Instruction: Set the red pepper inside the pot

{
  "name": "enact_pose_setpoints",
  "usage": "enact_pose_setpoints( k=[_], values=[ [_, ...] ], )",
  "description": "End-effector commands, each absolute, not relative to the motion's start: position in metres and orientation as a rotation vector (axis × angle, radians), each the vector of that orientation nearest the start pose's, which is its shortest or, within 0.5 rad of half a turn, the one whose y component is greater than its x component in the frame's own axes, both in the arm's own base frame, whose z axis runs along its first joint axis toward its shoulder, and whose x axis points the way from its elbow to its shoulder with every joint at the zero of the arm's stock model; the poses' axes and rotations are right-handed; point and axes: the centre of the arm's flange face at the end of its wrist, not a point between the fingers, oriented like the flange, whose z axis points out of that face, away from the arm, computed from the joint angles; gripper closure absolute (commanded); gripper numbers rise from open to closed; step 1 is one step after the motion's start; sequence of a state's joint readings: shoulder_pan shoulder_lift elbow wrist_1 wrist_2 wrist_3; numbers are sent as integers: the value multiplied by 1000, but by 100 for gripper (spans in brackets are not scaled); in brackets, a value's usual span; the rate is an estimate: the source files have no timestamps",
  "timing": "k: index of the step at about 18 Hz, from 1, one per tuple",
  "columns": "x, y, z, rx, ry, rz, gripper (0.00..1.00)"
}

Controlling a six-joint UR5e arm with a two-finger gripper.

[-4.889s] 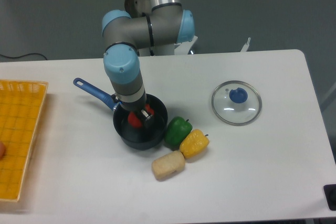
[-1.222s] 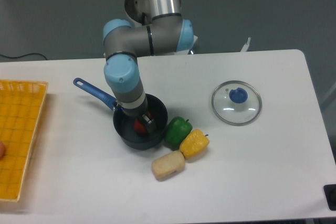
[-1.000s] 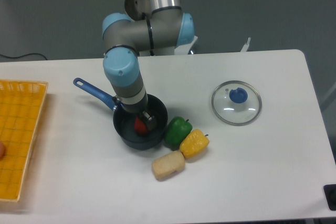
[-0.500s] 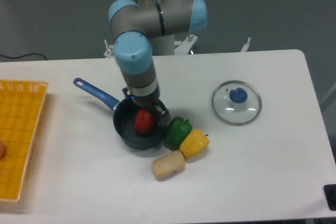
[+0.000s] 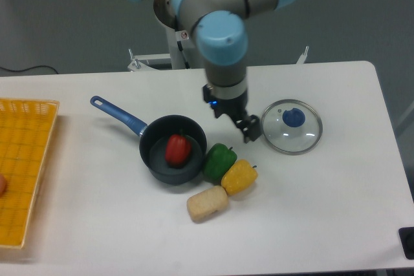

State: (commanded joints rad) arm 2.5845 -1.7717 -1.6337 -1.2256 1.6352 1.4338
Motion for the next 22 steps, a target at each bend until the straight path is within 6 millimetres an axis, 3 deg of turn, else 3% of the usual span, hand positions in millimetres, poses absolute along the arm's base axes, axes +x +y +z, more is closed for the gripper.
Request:
enact_pose_setpoints(
  k=[4,6,13,15,17,22],
  values=[
    [-445,385,389,-3089,719,156,0],
    [-460,378,387,-3103,713,66,0],
    [-486,390,341,-3071,887,-75,0],
    [-502,379,343,-3022,1020,-72,0],
    [-505,376,343,-2964,1144,-74,0],
    [-508,373,342,-2956,1155,-78,0]
  ],
)
